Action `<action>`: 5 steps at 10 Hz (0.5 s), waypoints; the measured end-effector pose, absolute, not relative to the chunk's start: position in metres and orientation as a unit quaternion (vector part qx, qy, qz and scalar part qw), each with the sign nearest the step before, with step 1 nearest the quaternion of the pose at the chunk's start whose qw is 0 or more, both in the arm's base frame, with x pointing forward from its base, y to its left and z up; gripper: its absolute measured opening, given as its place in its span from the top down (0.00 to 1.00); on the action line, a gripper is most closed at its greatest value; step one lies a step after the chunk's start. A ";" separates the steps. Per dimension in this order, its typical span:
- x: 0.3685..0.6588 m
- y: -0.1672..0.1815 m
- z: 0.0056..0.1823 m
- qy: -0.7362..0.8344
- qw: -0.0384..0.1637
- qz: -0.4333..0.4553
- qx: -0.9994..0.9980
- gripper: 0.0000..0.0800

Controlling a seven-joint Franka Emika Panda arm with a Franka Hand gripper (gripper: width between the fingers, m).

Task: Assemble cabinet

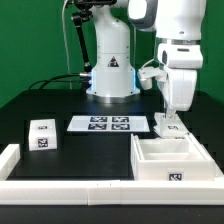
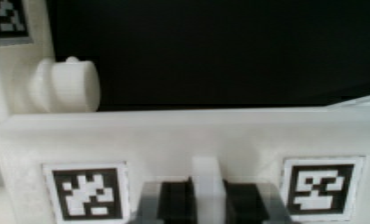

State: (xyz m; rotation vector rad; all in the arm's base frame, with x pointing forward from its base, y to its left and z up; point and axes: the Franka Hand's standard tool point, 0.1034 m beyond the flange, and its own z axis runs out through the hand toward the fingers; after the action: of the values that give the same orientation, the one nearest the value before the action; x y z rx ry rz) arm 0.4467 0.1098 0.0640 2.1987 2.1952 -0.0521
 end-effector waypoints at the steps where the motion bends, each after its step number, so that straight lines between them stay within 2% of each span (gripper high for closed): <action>1: 0.447 0.109 0.064 0.706 0.017 -0.017 0.708 0.91; 5: 0.447 0.107 0.064 0.711 0.017 -0.016 0.703 0.91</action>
Offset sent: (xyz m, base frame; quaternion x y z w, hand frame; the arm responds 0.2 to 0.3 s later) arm 0.0000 0.0000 0.0000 0.0000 0.0000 0.0000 1.0000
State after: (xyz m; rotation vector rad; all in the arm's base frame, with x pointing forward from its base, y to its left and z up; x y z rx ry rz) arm 0.4474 0.1069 0.0636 2.1855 2.2092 -0.0508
